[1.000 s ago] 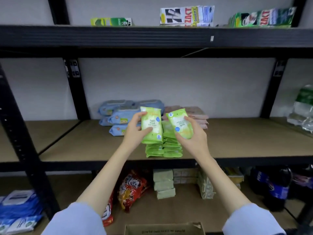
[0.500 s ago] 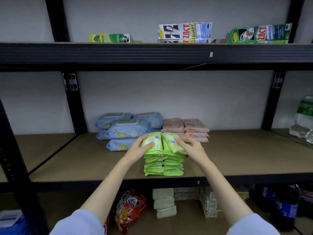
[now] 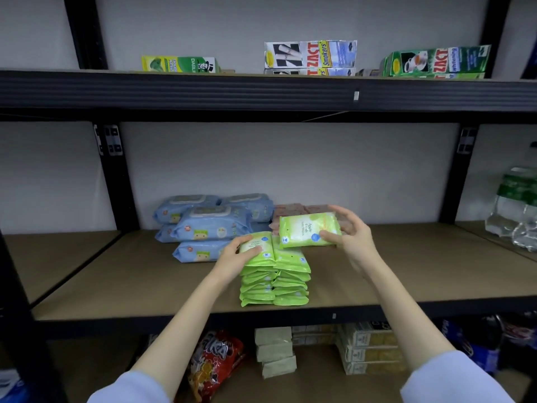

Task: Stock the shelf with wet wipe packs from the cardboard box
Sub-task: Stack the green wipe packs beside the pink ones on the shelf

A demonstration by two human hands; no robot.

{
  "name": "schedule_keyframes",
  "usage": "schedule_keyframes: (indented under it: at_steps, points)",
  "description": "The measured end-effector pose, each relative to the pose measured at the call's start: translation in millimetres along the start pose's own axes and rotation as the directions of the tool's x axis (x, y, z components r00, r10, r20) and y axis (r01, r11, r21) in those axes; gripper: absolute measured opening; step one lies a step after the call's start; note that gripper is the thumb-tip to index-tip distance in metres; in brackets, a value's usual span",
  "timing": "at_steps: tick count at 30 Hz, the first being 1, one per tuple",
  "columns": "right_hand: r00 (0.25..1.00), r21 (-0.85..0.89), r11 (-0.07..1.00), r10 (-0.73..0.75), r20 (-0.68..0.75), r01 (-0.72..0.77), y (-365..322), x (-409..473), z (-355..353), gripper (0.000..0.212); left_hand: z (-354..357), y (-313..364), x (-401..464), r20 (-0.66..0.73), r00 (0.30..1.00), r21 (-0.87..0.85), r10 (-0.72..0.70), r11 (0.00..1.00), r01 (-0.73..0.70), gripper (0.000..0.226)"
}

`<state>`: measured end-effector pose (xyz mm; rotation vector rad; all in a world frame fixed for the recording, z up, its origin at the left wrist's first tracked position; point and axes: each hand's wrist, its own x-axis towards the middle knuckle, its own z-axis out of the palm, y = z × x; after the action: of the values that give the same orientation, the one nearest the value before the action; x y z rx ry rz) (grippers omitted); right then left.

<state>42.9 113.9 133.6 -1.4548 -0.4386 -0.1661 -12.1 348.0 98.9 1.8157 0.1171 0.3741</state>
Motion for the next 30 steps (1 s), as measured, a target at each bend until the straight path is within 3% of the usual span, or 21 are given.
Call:
schedule_keyframes:
  at_steps: [5,9,11,18,22,26,30]
  points:
    - [0.999,0.177,0.983,0.045,-0.022,-0.041,1.5,18.4,4.6,0.030,-2.5,-4.0,2.2,0.003,1.000,-0.012,-0.006,1.000,0.006,0.040]
    - [0.994,0.352,0.933,0.096,-0.048,-0.073,4.0,28.7,9.8,0.024,-2.7,-5.6,1.2,0.006,1.000,-0.018,-0.021,1.000,0.021,0.039]
    - [0.993,0.356,0.930,0.110,-0.038,-0.089,8.8,31.2,17.2,0.023,-0.6,-4.1,-0.2,0.003,1.000,-0.025,-0.023,0.999,0.023,0.040]
    - [0.986,-0.052,0.986,0.162,0.038,-0.159,28.3,35.4,51.6,0.012,1.3,0.1,-1.1,0.008,0.999,-0.013,-0.031,0.999,0.031,0.040]
    - [0.926,-0.180,0.945,0.309,0.218,-0.274,31.8,27.6,54.3,0.033,0.7,0.2,-0.1,0.036,0.998,-0.059,-0.059,0.996,0.061,0.037]
    - [0.898,-0.178,0.934,0.350,0.266,-0.311,29.5,26.4,54.1,0.050,1.9,-3.3,2.6,0.086,0.992,-0.122,-0.095,0.987,0.105,0.034]
    - [0.868,-0.217,0.918,0.388,0.309,-0.333,27.2,26.7,56.5,0.047,2.0,-2.9,6.8,0.105,0.988,-0.129,-0.117,0.983,0.130,0.040]
